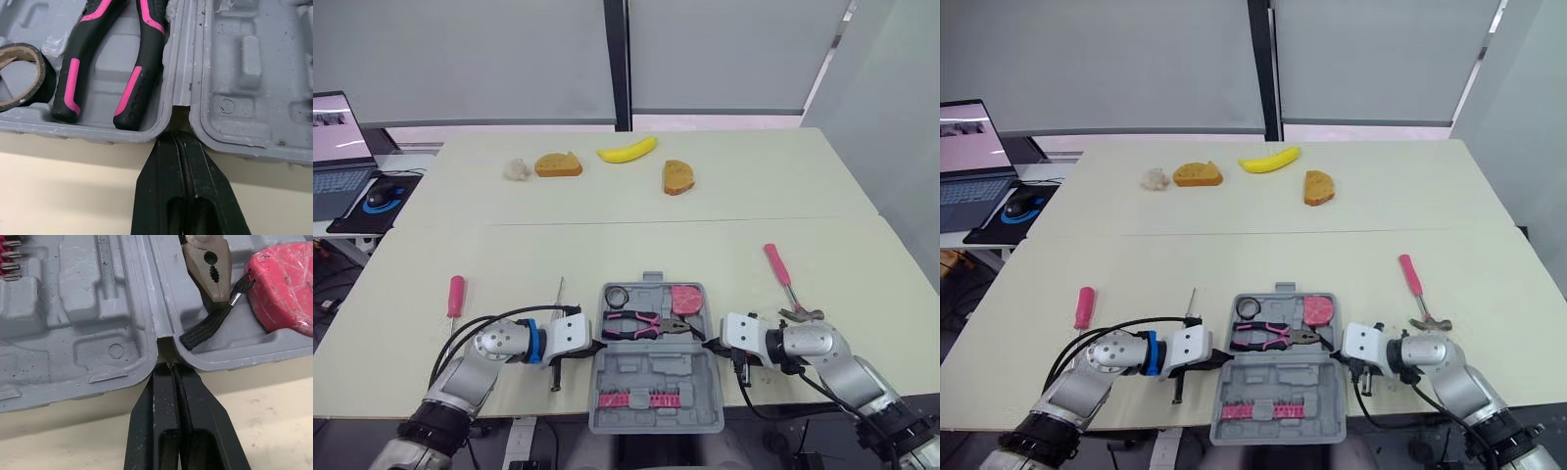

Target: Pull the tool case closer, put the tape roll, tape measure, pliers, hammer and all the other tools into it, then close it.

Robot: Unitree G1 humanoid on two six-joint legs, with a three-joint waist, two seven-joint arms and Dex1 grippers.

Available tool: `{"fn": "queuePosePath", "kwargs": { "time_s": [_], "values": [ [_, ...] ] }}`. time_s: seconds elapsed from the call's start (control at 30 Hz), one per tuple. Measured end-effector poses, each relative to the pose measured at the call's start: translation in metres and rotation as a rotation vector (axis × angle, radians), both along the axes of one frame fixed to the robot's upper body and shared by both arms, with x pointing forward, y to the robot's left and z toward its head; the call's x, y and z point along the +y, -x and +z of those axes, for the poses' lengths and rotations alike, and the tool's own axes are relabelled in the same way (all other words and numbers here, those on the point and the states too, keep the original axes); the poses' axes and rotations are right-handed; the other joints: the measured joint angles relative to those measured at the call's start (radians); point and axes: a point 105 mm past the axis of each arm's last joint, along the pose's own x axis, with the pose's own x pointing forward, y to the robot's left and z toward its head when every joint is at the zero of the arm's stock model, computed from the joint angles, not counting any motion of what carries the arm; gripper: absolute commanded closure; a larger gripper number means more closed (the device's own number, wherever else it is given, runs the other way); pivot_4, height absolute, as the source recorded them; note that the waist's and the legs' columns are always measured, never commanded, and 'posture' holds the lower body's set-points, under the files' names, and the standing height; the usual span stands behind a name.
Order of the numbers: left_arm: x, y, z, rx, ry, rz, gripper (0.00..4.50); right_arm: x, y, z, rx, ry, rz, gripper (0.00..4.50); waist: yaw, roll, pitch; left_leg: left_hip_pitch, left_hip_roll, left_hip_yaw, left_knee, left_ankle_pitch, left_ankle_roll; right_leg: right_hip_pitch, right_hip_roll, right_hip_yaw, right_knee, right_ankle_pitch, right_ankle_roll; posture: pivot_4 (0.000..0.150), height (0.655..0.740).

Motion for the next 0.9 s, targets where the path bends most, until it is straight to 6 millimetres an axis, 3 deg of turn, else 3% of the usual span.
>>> {"fn": "queuePosePath", "kwargs": {
  "time_s": [0.33, 0.9],
  "values": [
    [-0.002, -0.033, 0.005, -0.068, -0.038, 0.003, 4.48, 0.000, -0.029, 0.004, -0.034, 0.001, -0.051, 4.50, -0.002, 0.000, -0.001, 0.002, 0.000, 0.000, 0.001, 0.001, -0.001, 0.000, 0.000, 0.000, 0.004, 0.000, 0.000, 0.150, 0.7361],
    [0.004, -0.046, 0.006, -0.108, -0.057, 0.035, 4.48, 0.011, -0.053, 0.006, -0.065, 0.005, -0.049, 4.50, -0.005, 0.000, -0.001, 0.003, 0.000, 0.000, 0.000, 0.001, -0.001, 0.000, 0.000, 0.000, 0.005, 0.000, 0.000, 0.150, 0.7361]
  ]
}}
